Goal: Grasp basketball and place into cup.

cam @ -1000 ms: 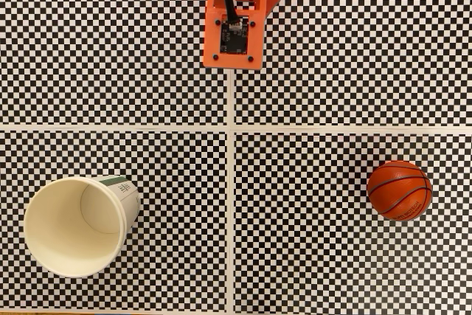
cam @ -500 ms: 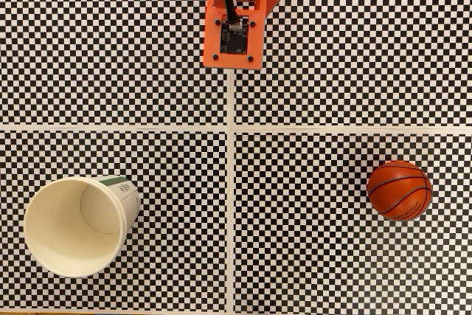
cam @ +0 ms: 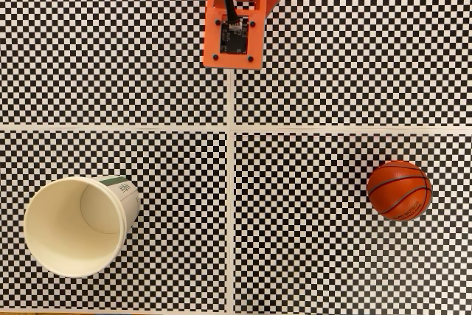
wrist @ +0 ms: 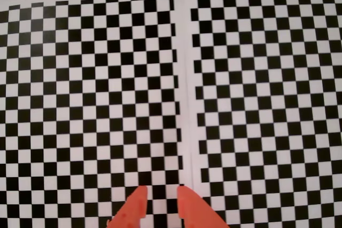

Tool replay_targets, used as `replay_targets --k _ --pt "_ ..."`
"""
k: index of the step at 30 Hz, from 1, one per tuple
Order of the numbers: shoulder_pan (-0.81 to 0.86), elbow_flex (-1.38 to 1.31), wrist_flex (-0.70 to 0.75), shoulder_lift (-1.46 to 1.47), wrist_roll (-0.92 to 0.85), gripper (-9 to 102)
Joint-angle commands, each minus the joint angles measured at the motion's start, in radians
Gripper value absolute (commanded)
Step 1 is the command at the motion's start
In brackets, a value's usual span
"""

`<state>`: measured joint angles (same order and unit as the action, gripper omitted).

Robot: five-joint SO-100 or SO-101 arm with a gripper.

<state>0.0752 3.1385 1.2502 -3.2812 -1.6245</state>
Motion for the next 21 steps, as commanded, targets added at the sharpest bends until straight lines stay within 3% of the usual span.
replay_targets --k 1,12,21 --pt "-0.005 0.035 0.005 -0.008 0.0 0" --pt "0.032 0.035 -0.005 -0.008 -0.081 0" --pt "0.077 0.034 -0.072 -0.008 0.052 0"
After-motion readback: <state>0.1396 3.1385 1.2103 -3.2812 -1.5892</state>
